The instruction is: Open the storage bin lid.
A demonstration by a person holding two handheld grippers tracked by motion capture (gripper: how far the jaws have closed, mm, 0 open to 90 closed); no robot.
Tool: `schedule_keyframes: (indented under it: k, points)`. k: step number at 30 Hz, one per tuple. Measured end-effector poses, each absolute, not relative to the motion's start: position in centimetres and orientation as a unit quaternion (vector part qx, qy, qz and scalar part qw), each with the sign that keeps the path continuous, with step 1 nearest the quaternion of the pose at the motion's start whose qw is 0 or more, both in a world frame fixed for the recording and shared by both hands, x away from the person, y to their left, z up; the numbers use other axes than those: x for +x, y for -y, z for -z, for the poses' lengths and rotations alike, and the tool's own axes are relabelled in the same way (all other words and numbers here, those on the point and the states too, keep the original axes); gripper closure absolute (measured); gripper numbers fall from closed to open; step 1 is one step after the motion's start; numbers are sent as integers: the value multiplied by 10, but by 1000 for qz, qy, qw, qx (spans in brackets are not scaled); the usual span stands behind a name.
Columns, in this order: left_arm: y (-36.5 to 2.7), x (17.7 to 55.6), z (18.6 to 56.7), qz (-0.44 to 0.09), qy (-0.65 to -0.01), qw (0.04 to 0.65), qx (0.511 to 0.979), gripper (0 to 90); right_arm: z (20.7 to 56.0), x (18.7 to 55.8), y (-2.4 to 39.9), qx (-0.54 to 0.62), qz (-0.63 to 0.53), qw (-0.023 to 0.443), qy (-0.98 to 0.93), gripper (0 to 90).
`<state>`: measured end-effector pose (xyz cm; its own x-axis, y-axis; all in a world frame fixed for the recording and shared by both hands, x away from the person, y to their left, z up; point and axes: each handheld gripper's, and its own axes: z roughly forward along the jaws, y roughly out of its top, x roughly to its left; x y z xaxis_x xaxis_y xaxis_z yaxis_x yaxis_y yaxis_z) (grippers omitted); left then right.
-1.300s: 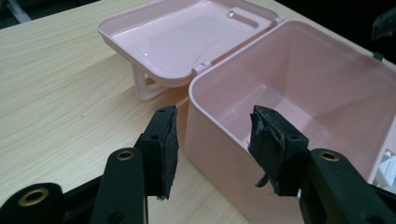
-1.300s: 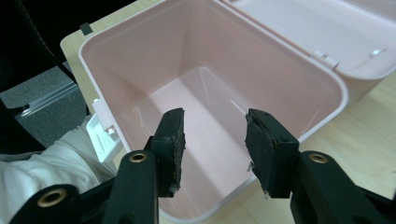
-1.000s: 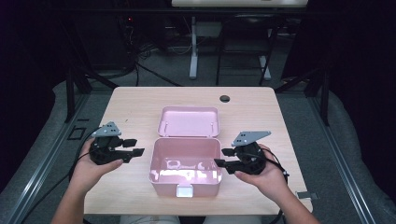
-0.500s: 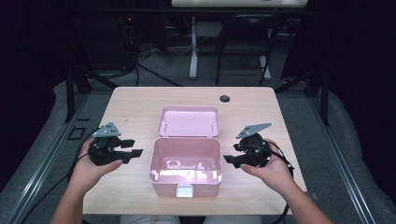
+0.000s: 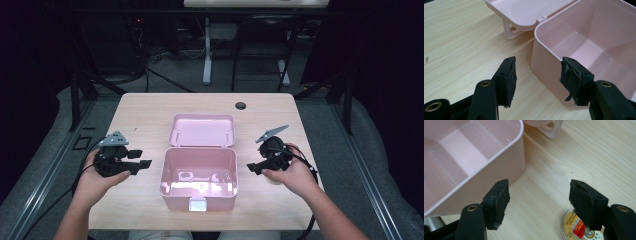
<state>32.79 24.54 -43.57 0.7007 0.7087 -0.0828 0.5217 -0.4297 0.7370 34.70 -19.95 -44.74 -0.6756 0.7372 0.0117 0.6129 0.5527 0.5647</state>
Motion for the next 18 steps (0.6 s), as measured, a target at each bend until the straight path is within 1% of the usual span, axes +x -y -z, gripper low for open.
schedule_keyframes:
  k: [8,18]
  points:
    - [-245,329,436,-117,-368,383,839,457,454,360,204,400,-233,102,-880,251]
    - [-246,329,437,-118,-371,382,838,458,467,375,210,426,-188,79,-881,238]
